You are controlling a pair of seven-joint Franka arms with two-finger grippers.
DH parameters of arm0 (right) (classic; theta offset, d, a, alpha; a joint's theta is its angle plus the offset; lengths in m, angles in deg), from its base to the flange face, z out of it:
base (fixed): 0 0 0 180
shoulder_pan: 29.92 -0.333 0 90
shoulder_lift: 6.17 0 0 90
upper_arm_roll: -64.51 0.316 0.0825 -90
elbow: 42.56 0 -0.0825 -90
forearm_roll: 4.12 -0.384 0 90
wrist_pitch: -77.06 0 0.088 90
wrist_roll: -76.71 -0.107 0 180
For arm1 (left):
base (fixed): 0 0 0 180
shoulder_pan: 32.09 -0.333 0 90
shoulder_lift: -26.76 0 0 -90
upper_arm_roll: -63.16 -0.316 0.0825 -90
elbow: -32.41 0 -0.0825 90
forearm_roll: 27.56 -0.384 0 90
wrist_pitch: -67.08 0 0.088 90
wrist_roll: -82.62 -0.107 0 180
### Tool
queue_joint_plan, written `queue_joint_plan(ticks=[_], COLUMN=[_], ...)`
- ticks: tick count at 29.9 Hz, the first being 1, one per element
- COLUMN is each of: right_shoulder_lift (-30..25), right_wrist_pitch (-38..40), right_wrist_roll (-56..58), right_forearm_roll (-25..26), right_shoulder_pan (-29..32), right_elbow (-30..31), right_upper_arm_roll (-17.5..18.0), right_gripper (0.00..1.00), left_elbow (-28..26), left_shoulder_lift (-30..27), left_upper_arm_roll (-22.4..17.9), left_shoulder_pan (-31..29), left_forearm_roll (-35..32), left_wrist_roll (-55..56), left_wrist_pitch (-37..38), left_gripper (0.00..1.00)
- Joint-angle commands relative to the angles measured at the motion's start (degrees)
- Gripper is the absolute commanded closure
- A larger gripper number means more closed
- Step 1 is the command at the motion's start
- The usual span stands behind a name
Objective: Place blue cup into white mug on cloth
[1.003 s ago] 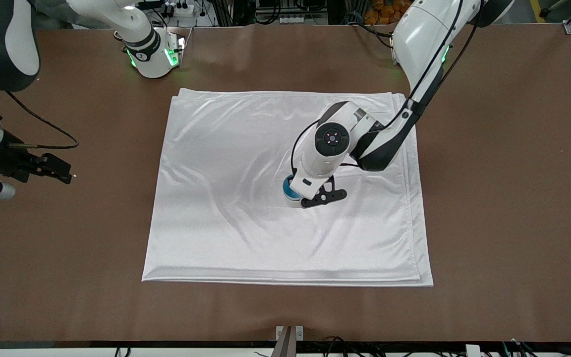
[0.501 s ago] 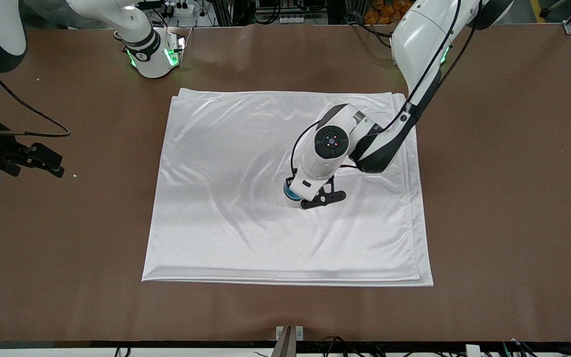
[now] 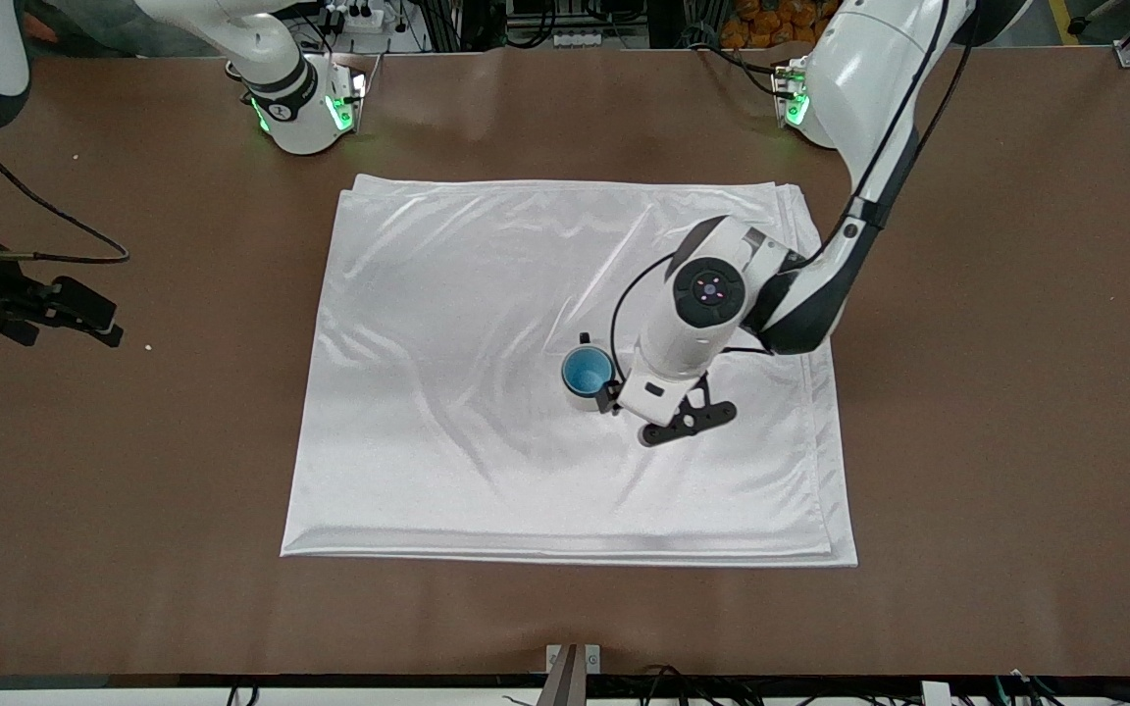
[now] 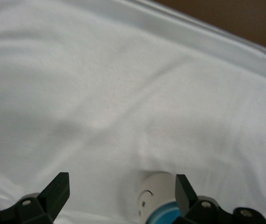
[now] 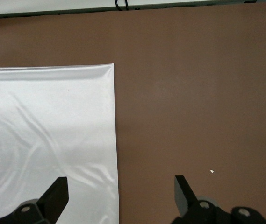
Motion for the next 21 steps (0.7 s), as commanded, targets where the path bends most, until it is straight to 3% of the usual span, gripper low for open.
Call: queue_joint_plan(ticks=[1,6,21], right_shoulder_lift=[-2.3,-2.4,-3.8], right_wrist_pitch=[0.4,0.5,2.0], right_wrist_roll=[-0.7,-0.7,-1.1], right_forearm_roll=[0.2,0.3,0.4], right_shoulder_pan=[5.7,10.8,11.5], right_elbow=[1.5,1.4,1.2], right_upper_arm_roll=[5.5,10.8,10.9], right_gripper=[0.00,0.00,0.00], left_elbow=[-0.9,-0.9,-1.0], left_shoulder_lift=[-2.6,-3.5,-5.9], left_upper_arm_roll=[-3.9,-5.2,-5.0], left_shoulder_pan=[-1.2,-5.5,-16.3], left_forearm_roll=[-1.2,-1.2,-0.8], left_wrist_roll=[-5.9,-12.7,-31.9], left_wrist_pitch=[2.2,2.3,2.7], left_gripper=[0.00,0.00,0.00])
